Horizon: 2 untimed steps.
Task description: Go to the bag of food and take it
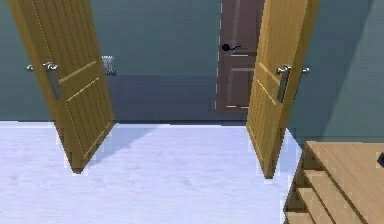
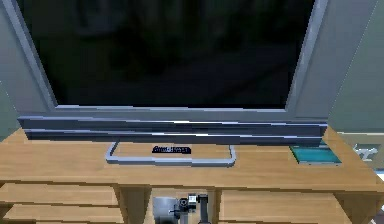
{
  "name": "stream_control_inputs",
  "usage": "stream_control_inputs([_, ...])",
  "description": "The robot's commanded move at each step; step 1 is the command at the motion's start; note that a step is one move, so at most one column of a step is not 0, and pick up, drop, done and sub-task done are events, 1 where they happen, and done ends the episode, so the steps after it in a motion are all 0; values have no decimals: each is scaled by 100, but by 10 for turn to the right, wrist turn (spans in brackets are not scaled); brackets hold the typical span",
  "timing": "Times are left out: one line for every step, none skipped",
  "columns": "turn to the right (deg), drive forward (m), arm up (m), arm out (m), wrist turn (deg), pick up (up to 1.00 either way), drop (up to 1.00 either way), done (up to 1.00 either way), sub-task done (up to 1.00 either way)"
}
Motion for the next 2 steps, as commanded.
stream_control_inputs([0, 0, 0, 0, 450, 0, 0, 0, 0])
stream_control_inputs([0, 0, 0, 0, 450, 0, 0, 0, 0])
